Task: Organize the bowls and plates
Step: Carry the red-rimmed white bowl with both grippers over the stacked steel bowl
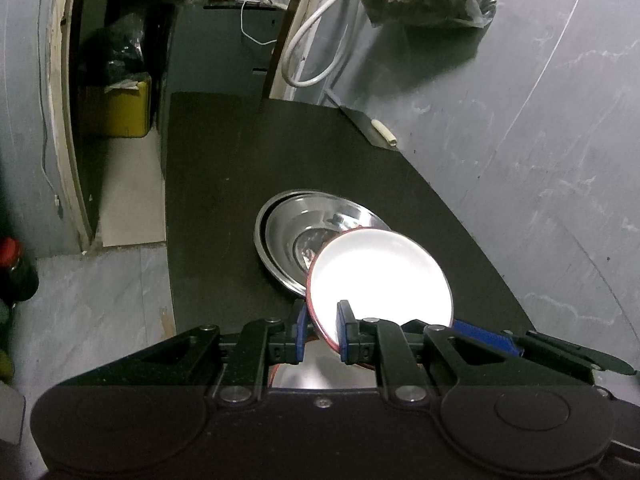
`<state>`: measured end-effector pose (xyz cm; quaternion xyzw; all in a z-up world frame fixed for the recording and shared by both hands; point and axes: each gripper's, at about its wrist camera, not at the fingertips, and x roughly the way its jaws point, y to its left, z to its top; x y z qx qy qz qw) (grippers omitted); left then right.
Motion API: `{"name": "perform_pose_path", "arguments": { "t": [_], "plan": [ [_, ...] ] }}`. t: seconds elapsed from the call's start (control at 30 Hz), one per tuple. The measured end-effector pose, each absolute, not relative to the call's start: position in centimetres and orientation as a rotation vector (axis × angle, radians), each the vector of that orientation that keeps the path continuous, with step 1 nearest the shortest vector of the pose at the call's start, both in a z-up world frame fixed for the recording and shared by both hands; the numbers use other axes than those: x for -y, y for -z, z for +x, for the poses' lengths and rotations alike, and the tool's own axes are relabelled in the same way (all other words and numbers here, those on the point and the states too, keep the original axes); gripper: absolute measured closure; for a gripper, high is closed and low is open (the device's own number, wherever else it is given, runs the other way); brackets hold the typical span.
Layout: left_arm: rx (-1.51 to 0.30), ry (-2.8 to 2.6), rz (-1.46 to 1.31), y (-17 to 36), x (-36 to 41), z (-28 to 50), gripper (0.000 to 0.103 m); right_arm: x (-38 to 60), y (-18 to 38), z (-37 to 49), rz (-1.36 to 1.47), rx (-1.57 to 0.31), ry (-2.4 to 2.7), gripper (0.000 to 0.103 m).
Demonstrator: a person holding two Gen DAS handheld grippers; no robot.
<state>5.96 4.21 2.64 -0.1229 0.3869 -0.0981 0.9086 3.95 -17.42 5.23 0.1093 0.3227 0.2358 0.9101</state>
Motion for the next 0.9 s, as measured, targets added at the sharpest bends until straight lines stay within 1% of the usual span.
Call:
{"name": "perform_pose_path", "arguments": {
  "t": [0.67, 0.9],
  "plan": [
    [-0.896, 0.172, -0.238, -0.2, -4.1, 5.5, 0.085, 16.9, -3.1, 4.5, 0.216, -0.803, -0.518, 0.066],
    [-0.913, 0.165, -0.229, 0.4, -4.0, 5.1, 0.085, 16.8, -2.9, 4.6, 0.212, -0.825, -0.525, 0.066]
  ]
}}
